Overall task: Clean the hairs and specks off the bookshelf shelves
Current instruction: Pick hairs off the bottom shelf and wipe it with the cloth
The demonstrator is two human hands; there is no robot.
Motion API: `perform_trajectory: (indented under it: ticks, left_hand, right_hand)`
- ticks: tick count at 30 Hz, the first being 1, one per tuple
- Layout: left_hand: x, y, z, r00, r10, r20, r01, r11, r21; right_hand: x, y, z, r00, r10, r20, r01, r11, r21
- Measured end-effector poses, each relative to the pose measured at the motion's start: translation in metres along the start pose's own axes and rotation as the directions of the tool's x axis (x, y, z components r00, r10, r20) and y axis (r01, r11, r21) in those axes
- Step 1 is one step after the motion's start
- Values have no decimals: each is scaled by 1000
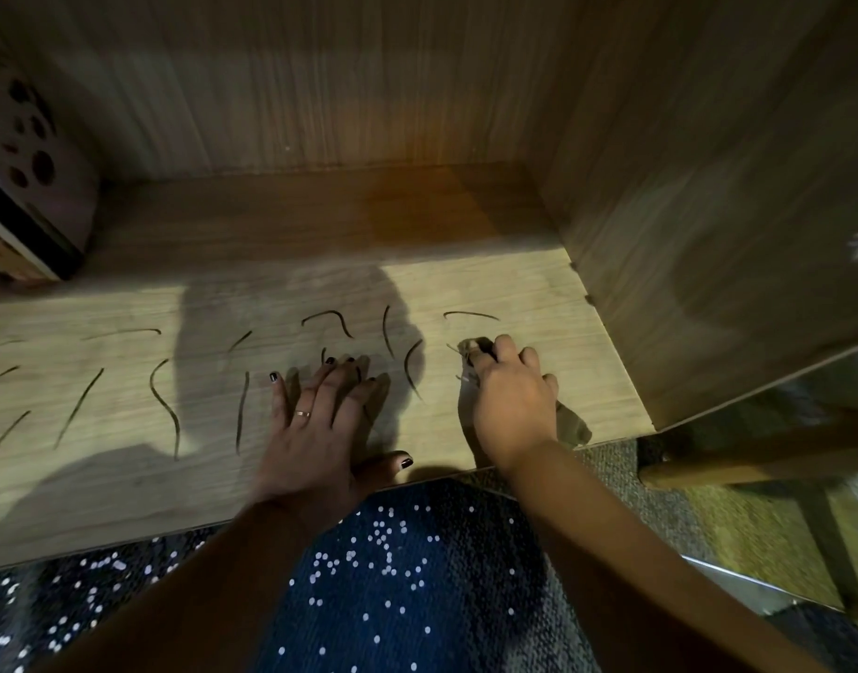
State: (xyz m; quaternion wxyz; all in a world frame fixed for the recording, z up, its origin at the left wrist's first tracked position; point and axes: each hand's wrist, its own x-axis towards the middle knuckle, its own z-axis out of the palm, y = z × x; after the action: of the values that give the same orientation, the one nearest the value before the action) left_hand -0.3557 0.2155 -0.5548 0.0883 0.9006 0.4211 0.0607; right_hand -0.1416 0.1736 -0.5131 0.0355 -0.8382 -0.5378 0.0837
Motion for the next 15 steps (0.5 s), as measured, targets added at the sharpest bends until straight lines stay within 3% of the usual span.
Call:
perform_trajectory:
  ticks: [9, 15]
  left_hand:
    - [0, -2, 2, 998, -10, 56, 8, 999, 46]
    - [0, -1, 1, 999, -8, 37, 6, 999, 36]
  right_hand:
    - [-40, 2, 18, 991, -130, -13, 130, 991, -27]
    - [-3, -7, 18, 992, -81, -100, 79, 997, -25]
